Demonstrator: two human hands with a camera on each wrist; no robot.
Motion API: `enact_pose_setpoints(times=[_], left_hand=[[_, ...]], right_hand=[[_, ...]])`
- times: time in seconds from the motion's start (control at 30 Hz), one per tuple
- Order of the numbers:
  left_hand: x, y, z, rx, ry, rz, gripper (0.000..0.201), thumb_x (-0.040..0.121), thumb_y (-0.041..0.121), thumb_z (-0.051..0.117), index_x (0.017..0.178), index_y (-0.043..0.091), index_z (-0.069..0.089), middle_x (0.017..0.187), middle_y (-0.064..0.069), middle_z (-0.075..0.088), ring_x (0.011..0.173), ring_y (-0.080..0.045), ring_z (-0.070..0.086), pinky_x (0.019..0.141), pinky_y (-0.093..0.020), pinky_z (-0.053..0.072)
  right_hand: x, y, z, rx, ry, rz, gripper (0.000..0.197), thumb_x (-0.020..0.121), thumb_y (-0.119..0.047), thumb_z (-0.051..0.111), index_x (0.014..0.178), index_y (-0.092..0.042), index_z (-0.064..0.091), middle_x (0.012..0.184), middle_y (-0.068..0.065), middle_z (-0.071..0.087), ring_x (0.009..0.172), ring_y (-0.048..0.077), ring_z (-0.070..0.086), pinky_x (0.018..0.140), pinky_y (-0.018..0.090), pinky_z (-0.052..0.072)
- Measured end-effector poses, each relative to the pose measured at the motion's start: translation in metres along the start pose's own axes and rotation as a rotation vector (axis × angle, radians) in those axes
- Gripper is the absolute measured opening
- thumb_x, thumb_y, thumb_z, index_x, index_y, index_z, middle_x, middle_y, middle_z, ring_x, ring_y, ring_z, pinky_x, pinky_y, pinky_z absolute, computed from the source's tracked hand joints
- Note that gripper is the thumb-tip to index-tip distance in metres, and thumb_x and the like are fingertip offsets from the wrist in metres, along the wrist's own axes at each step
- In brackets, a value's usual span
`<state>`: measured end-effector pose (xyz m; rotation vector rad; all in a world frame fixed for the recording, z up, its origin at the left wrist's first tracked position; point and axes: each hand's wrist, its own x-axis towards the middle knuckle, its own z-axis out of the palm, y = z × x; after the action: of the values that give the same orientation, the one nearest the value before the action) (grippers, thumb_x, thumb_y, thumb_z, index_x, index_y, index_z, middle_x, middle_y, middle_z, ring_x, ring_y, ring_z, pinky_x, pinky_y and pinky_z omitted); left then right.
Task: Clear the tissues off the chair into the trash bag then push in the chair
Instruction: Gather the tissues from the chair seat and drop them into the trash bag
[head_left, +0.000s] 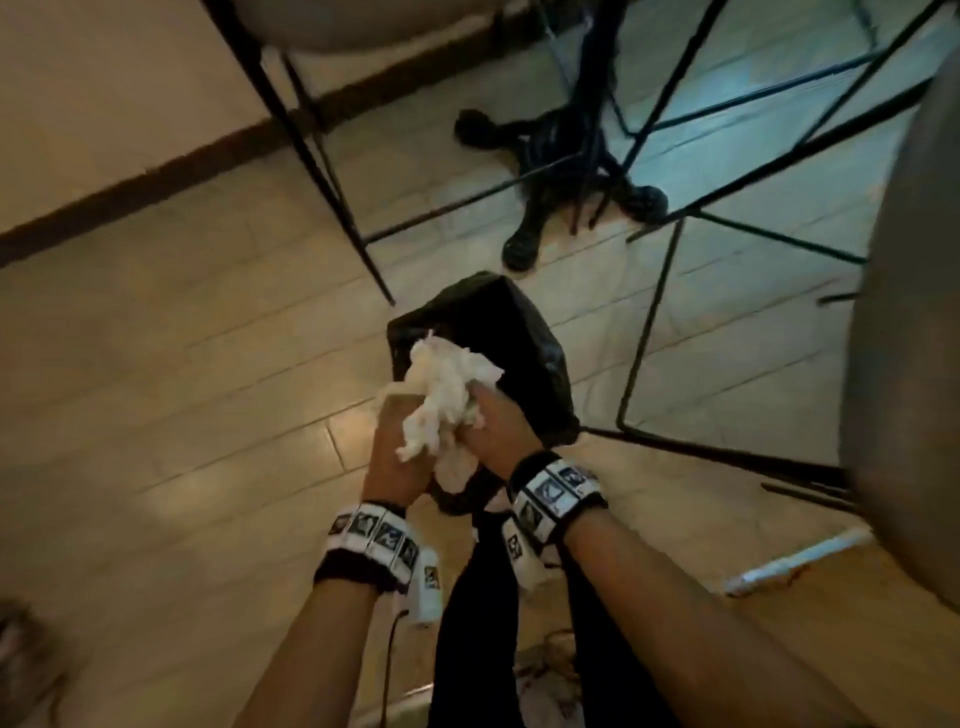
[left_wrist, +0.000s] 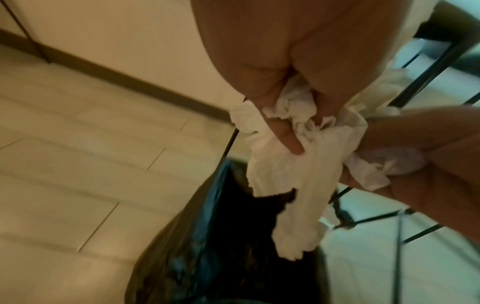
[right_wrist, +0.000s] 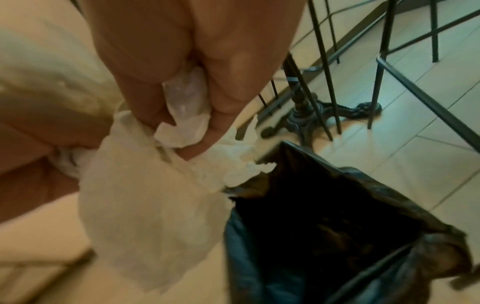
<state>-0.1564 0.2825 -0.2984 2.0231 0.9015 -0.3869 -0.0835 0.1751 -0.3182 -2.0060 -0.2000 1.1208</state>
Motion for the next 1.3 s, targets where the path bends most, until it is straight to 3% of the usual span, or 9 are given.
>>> enact_pose_setpoints(times=[0.17,0.3,0.5,0.6,0.67,0.83,1.07,1.2,1.3], left_hand=[[0.110,-0.047,0.082,0.171,-0.225,0.116,0.027,0.091,0.002,0.045,0.114,-0.009,0.055,0.122,-0.028,0.056,0.117,-0.039,0.048,0.101,-0.035,0.031],[0.166,-0.105,0.133,0.429,-0.348,0.145,0.032,0.092,0.019,0.035,0.114,0.006,0.055,0.122,-0.019,0.055,0.114,-0.039,0.049,0.098,-0.040,0.035],[0.162,-0.127,0.151,0.594,-0.399,0.031,0.080,0.087,0.031,0.058,0.148,0.031,0.006,0.159,-0.005,-0.012,0.145,-0.035,-0.007,0.102,-0.054,0.038],[0.153,-0.117,0.143,0.582,-0.373,0.100,0.077,0.087,0.029,0.057,0.148,0.026,0.010,0.160,-0.005,-0.009,0.146,-0.032,-0.006,0.105,-0.052,0.036],[0.145,-0.103,0.131,0.584,-0.352,0.171,0.070,0.088,0.027,0.056,0.147,0.021,0.018,0.160,-0.008,0.003,0.146,-0.032,0.004,0.107,-0.052,0.034],[0.070,-0.023,0.083,0.602,-0.327,0.397,0.040,0.089,0.020,0.052,0.128,0.010,0.048,0.131,-0.016,0.048,0.124,-0.036,0.043,0.098,-0.049,0.044],[-0.087,0.137,0.008,0.640,-0.270,0.719,0.029,0.085,0.033,0.042,0.097,0.018,0.065,0.098,-0.008,0.063,0.090,-0.029,0.060,0.075,-0.040,0.051],[-0.133,0.242,0.035,0.779,-0.207,1.018,0.028,0.077,0.029,0.050,0.099,0.015,0.062,0.101,-0.012,0.065,0.093,-0.034,0.063,0.072,-0.044,0.055],[-0.145,0.315,0.078,0.797,-0.251,1.209,0.044,0.075,0.020,0.068,0.116,0.016,0.053,0.117,-0.020,0.058,0.110,-0.043,0.055,0.082,-0.053,0.052]], right_hand=[[0.113,0.088,0.011,-0.276,-0.078,-0.052,0.041,0.090,-0.007,0.052,0.131,-0.007,0.048,0.136,0.017,0.052,0.127,0.029,0.046,0.103,0.029,0.034],[0.173,0.143,0.023,-0.508,-0.167,0.043,0.047,0.089,-0.016,0.052,0.134,-0.008,0.040,0.143,0.019,0.039,0.128,0.035,0.044,0.102,0.038,0.040],[0.185,0.184,0.032,-0.717,-0.245,0.177,0.073,0.079,-0.029,0.066,0.141,-0.024,0.028,0.150,0.017,0.021,0.128,0.045,0.038,0.106,0.051,0.037],[0.173,0.177,0.029,-0.698,-0.225,0.147,0.085,0.079,-0.028,0.067,0.145,-0.033,0.015,0.157,0.014,0.006,0.139,0.046,0.019,0.112,0.057,0.026],[0.159,0.159,0.022,-0.653,-0.200,0.116,0.078,0.075,-0.030,0.063,0.143,-0.033,0.023,0.155,0.014,0.015,0.138,0.045,0.021,0.111,0.058,0.028],[0.059,0.086,-0.026,-0.327,-0.003,0.048,0.039,0.083,-0.013,0.055,0.122,-0.009,0.055,0.129,0.021,0.054,0.120,0.037,0.050,0.102,0.048,0.043],[-0.197,-0.023,-0.128,0.203,0.114,0.012,0.029,0.090,-0.017,0.053,0.119,-0.018,0.055,0.118,0.008,0.063,0.106,0.018,0.059,0.090,0.027,0.047],[-0.301,-0.017,-0.209,0.192,0.527,0.017,0.024,0.086,-0.016,0.059,0.109,-0.019,0.061,0.109,0.005,0.063,0.094,0.015,0.060,0.084,0.025,0.049],[-0.348,0.018,-0.277,0.081,0.867,0.141,0.032,0.081,-0.014,0.063,0.113,-0.018,0.061,0.120,0.011,0.053,0.107,0.018,0.052,0.097,0.031,0.043]])
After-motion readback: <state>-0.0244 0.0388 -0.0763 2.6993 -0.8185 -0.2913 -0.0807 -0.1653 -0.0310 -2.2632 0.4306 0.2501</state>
